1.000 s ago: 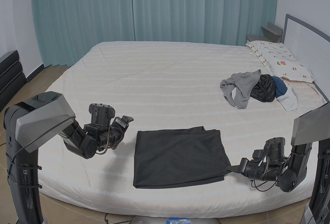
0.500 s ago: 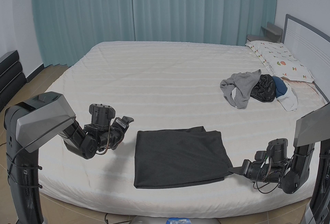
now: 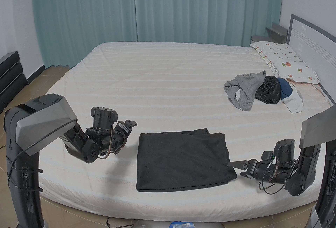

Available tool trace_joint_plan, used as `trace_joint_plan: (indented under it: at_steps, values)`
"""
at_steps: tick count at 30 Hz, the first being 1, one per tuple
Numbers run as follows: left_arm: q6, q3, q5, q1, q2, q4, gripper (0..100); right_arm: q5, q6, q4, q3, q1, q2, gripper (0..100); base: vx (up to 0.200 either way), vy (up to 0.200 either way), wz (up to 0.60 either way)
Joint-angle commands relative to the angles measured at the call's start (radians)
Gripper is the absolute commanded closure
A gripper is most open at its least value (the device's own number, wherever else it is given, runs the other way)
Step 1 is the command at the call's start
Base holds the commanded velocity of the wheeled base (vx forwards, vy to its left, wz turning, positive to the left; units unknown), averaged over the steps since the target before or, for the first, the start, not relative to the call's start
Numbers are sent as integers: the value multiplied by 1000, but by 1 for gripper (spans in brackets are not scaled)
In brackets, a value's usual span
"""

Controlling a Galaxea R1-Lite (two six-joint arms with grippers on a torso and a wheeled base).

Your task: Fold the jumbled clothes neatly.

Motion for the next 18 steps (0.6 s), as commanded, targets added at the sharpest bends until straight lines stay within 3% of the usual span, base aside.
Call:
trace_joint_plan:
  at_steps: [1,9,15,18]
  values:
    - [0,1,0,-1,-2,0,0,10,18,-40,-20,-45,38,0,0,0,0]
    - [-3,4,-8,-2,-7,11,0,48,104,-131,-59,-111,74,0,0,0,0]
    - [1,32,-10,-2,-16,5,0,53,147,-131,-76,-133,81,0,0,-200,0]
    - [4,32,-10,-2,-15,5,0,60,161,-131,-82,-133,90,0,0,0,0]
